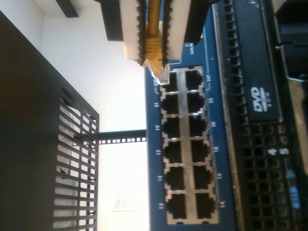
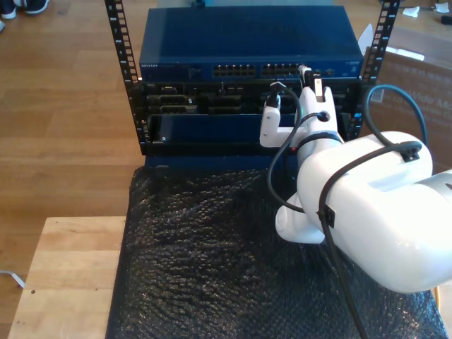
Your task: Grab the cable and plug it in
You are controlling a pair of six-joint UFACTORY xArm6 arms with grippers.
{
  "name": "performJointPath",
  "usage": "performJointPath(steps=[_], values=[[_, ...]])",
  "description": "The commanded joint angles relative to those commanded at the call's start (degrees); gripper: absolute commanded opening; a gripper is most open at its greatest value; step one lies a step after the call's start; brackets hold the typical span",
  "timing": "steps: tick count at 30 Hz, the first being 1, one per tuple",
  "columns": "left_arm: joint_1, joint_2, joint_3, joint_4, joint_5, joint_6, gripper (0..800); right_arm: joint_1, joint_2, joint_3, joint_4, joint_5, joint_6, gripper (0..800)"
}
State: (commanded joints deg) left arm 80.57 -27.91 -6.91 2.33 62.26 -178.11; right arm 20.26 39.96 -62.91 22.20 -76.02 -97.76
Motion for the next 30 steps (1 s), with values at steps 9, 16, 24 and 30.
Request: performJointPath(steps=[9, 16, 24, 30], values=[[0.0, -0.1, 0.1, 0.0, 0.0, 0.0, 800, 0.0, 1.5, -1.7, 0.0, 0.0, 0.0, 0], [0.0, -0.1, 0.1, 0.0, 0.0, 0.0, 800, -0.1, 2.5, -3.1, -0.1, 0.0, 0.1, 0], [0.0, -0.1, 0.1, 0.0, 0.0, 0.0, 800, -0.2, 2.6, -3.3, -0.1, -0.2, 0.1, 0], [0.0, -0.1, 0.1, 0.0, 0.0, 0.0, 800, -0.3, 2.5, -3.3, -0.1, -0.3, 0.2, 0]])
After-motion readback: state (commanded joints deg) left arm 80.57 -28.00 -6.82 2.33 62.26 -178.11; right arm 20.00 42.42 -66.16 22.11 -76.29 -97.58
